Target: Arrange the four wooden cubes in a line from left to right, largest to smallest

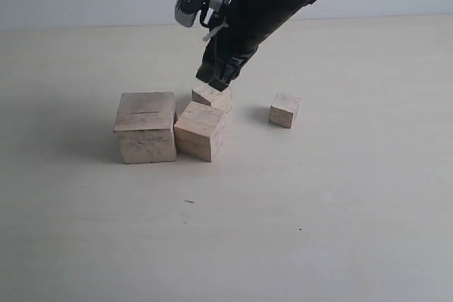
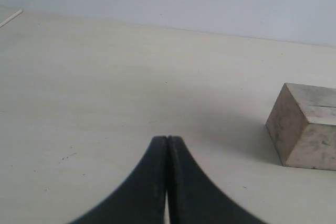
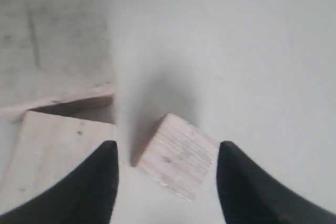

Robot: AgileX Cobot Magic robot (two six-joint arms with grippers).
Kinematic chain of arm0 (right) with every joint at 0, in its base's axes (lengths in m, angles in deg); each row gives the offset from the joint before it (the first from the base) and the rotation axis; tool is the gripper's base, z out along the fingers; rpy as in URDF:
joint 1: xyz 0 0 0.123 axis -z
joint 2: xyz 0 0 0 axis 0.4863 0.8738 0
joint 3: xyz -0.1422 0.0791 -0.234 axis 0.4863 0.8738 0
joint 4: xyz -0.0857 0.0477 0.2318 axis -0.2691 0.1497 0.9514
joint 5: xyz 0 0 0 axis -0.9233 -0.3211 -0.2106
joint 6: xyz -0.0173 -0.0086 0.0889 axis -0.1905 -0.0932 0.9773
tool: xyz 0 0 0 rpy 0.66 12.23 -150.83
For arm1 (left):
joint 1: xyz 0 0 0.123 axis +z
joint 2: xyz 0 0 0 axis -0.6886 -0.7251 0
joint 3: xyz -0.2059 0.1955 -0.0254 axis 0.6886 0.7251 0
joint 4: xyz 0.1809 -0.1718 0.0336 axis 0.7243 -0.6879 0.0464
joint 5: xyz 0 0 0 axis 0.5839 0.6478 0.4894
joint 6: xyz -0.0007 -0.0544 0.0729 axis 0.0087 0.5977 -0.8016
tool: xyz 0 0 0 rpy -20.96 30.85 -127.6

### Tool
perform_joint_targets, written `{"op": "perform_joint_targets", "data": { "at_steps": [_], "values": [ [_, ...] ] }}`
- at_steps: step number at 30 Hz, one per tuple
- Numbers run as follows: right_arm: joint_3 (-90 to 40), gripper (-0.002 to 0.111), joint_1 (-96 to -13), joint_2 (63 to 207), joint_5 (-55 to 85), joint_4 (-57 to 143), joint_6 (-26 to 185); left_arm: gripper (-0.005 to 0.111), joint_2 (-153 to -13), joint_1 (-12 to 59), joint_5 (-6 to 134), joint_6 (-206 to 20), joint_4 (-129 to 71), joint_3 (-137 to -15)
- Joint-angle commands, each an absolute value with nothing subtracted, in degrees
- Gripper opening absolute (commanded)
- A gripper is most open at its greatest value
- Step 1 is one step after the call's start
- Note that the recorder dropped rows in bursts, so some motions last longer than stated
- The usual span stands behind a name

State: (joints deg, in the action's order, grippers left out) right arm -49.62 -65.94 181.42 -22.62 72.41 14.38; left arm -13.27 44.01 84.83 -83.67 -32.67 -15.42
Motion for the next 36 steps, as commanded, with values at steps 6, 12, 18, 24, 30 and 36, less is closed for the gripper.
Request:
{"op": "perform_joint_targets", "data": {
  "at_steps": [6, 12, 18, 24, 30, 36],
  "values": [
    [-49.51, 0.000, -65.75, 183.72, -19.81, 64.32, 26.56, 0.000, -12.89, 44.15, 84.16, -83.67, -32.42, -15.23],
    [-49.51, 0.000, -65.75, 184.48, -20.04, 67.65, 26.33, 0.000, -12.89, 44.15, 84.16, -83.67, -32.42, -15.23],
    [-49.51, 0.000, -65.75, 185.51, -20.85, 69.26, 26.33, 0.000, -12.89, 44.15, 84.16, -83.67, -32.42, -15.23],
    [-49.51, 0.000, -65.75, 186.83, -23.39, 72.71, 25.32, 0.000, -12.89, 44.15, 84.16, -83.67, -32.42, -15.23],
    [-49.51, 0.000, -65.75, 186.97, -25.59, 76.16, 19.78, 0.000, -12.89, 44.15, 84.16, -83.67, -32.42, -15.23],
    [-49.51, 0.000, -65.75, 186.97, -28.44, 79.28, 15.57, 0.000, -12.89, 44.15, 84.16, -83.67, -32.42, -15.23]
  ]
}}
